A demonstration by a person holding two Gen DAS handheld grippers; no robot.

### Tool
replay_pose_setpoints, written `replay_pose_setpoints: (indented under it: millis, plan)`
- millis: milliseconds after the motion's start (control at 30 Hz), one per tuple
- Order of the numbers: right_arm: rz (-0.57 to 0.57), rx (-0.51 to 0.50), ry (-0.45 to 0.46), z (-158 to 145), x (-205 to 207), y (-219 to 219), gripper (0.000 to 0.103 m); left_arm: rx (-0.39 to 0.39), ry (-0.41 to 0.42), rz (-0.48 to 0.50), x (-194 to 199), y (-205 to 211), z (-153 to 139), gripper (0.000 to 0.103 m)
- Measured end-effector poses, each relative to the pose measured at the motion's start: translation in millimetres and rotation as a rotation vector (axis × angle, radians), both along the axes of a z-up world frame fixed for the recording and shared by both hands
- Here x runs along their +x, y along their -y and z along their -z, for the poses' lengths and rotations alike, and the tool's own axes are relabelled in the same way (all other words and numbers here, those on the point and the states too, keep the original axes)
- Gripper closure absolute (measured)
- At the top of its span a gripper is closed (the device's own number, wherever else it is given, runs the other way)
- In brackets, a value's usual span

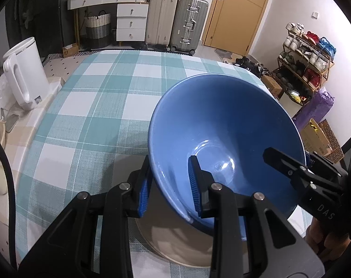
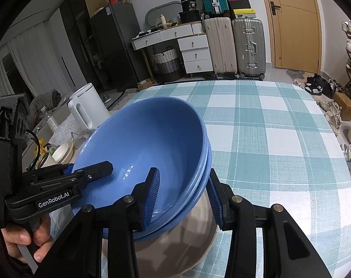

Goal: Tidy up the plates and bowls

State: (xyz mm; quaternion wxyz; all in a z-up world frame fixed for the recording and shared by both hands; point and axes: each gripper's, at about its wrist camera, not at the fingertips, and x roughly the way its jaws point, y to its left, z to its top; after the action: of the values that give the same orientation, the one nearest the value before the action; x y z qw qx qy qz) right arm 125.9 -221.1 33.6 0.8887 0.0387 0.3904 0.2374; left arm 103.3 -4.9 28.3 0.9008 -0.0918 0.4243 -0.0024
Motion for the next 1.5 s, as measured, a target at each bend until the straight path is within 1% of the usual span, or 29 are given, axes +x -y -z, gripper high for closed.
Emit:
replay_pose_setpoints:
  millis: [167, 300, 333, 367, 400, 433, 467, 500, 533, 600, 633, 667, 700, 767, 1100, 1333, 1500]
  plan:
    - [-0.012, -0.013, 0.002, 0.2, -1.2, -0.1, 0.058, -0.001, 0.006, 0.008, -2.2, -1.0, -0.1, 0.076]
    - [-0.018, -0.019, 0.015, -3.0, -4.5, 0.7, 0.052, 0.012, 0.029, 0.018, -7.5, -0.4, -4.2, 0.068]
    - [-0.013, -0.024, 0.02, -4.1, -5.0, 1.7, 0.046, 0.018, 0.043, 0.024, -9.7, 0.0, -6.4, 0.063]
    - [-0.005, -0.026, 0.022, -5.2, -5.1, 2.6, 0.036, 0.03, 0.058, 0.028, -12.2, 0.1, -8.8, 0.058]
    - [-0.003, -0.02, 0.024, -6.0, -5.1, 4.8, 0.031, 0.04, 0.075, 0.029, -15.3, -0.1, -11.5, 0.047]
    - [-0.009, -0.006, 0.025, -6.8, -5.4, 7.3, 0.023, 0.042, 0.088, 0.031, -17.3, -1.4, -13.3, 0.039]
    - [-0.013, 0.008, 0.026, -7.7, -5.9, 10.1, 0.017, 0.04, 0.109, 0.035, -21.1, -2.7, -16.0, 0.036]
    - [-0.014, 0.014, 0.031, -8.8, -6.5, 12.6, 0.016, 0.037, 0.122, 0.037, -24.3, -3.9, -18.6, 0.026]
    - [-0.016, 0.014, 0.036, -9.8, -7.4, 14.5, 0.015, 0.035, 0.133, 0.038, -26.6, -4.9, -20.7, 0.019]
    - [-0.025, 0.015, 0.049, -12.2, -9.1, 18.0, 0.01, 0.03, 0.166, 0.039, -33.7, -8.6, -25.3, 0.017]
    - [-0.03, 0.018, 0.056, -13.3, -9.9, 19.3, 0.005, 0.031, 0.175, 0.038, -37.1, -9.4, -27.1, 0.012]
    - [-0.035, 0.023, 0.067, -14.7, -11.6, 20.9, 0.003, 0.03, 0.188, 0.04, -40.5, -11.1, -28.8, 0.008]
    - [-0.038, 0.026, 0.076, -15.8, -13.2, 22.4, 0.002, 0.029, 0.2, 0.04, -44.3, -12.5, -30.5, 0.001]
    - [-0.045, 0.031, 0.104, -18.4, -18.0, 25.5, 0.001, 0.033, 0.234, 0.039, -52.7, -16.3, -33.7, 0.001]
    - [-0.104, 0.047, 0.224, -24.6, -43.2, 33.6, 0.001, 0.04, 0.31, 0.023, -91.8, -37.1, -40.1, 0.001]
    - [-0.142, 0.074, 0.271, -25.7, -60.2, 39.5, 0.001, 0.047, 0.342, 0.013, -112.9, -51.1, -37.1, 0.001]
    - [-0.156, 0.066, 0.283, -21.9, -68.8, 46.1, 0.001, 0.069, 0.36, 0.045, -123.8, -56.5, -24.8, 0.001]
